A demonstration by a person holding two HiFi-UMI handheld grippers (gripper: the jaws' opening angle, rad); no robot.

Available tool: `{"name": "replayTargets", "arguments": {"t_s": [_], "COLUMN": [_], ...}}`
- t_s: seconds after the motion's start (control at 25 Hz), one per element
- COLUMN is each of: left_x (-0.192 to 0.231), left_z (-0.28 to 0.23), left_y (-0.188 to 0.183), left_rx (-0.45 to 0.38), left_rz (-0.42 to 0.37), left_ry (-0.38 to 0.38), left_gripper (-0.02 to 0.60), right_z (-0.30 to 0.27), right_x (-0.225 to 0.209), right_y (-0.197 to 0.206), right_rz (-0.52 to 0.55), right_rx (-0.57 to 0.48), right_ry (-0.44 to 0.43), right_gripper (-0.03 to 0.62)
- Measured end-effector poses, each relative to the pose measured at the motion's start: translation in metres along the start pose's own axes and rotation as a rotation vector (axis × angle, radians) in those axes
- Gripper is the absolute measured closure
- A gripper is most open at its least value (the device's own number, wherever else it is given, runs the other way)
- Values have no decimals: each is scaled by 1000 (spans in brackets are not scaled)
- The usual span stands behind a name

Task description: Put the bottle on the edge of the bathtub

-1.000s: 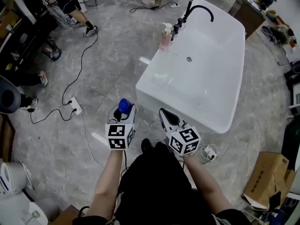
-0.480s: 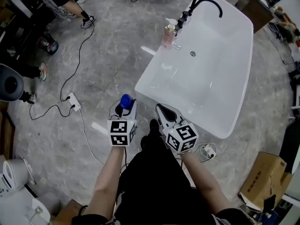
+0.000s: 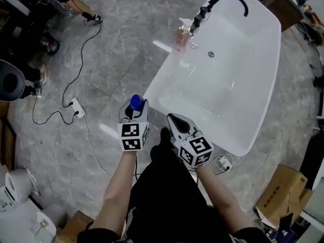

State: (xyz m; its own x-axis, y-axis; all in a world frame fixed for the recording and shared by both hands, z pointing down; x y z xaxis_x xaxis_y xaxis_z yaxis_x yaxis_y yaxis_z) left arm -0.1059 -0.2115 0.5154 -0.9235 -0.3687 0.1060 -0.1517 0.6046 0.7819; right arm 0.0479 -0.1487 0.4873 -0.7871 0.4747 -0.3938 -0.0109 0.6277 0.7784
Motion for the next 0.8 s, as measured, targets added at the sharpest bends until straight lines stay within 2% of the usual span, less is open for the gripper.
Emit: {"name": "replayTargets", "arguments": {"t_s": [0.44, 0.8], "left_x": [-5, -8], "left_z": [-76, -112], "left_y": [-2, -8], "left_rx": [37, 32], "left_rz": [-61, -60], "left_ry": [2, 6], "left_gripper": [425, 425], "right_z": [-14, -18], "right_x": [-38, -53], "right_y": [-2, 4], "right_rz": [-29, -63], "right_rx": [24, 42], "right_ry": [3, 7], "right_gripper": [592, 592]}}
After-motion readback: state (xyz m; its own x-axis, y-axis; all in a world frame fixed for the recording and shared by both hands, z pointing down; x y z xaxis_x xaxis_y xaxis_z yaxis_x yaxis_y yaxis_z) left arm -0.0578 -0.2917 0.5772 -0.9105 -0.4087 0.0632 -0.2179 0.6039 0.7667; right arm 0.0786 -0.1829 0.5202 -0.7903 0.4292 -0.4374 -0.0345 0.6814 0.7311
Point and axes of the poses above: the fingertips, and each gripper's own axes: z backward along the fingers, x to its left, y out of its underside, the point moved 6 cm from there along z, backward along the fingers, and after that the axes turned 7 degrees about x, right-handed, at the moved point
